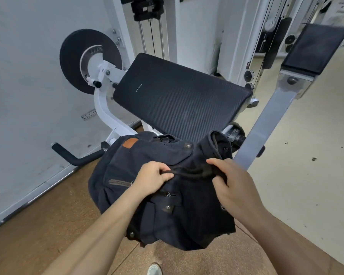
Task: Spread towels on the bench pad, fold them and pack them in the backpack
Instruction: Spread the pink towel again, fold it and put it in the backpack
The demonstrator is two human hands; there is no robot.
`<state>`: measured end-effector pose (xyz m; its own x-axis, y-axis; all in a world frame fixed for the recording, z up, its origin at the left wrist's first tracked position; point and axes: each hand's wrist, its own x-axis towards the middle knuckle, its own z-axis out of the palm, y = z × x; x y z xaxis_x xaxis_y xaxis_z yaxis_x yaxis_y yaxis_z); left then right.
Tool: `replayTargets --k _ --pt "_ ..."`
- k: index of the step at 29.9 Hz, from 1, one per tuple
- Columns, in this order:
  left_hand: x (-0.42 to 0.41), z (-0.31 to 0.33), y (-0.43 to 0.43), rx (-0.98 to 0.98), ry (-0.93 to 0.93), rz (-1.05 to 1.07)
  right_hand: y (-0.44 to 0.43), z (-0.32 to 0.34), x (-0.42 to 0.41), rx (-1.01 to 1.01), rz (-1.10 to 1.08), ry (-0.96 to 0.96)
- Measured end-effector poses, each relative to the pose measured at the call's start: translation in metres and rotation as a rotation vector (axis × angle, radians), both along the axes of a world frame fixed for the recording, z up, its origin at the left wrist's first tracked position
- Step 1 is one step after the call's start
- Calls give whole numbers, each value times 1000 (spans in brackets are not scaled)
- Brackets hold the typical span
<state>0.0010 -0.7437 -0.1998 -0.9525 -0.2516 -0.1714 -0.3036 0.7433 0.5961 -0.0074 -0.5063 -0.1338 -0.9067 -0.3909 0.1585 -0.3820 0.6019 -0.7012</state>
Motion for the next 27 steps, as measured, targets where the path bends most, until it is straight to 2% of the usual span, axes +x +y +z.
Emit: replayTargets --k 3,4,6,8,10,12,15,16,18,22,25,27 --pt "13 29 -19 449 97 229 3 5 -1 183 -59 23" --pt "18 41 -25 550 114 251 4 7 0 267 -65 67" --pt "28 67 -39 634 130 209 2 13 1 366 -48 241" --pt "36 95 -47 672 147 116 -8 20 1 380 13 367" --pt "42 120 -50 715 185 23 -31 31 -1 371 165 403" --pt "46 140 -49 785 239 -58 -59 47 -4 326 305 278" --pt "50 164 -50 894 350 -69 -85 62 -11 318 420 -84" --pt "51 169 -54 917 387 -34 -88 62 -13 314 421 -130" --pt "52 176 -65 916 466 86 -87 56 -16 294 374 -82" --pt "51 175 -87 916 621 298 -75 42 -18 338 309 206" --pt "39 168 -107 890 757 533 -61 36 -21 411 321 239" --pt "29 155 -123 833 757 704 -55 31 -23 416 293 221"
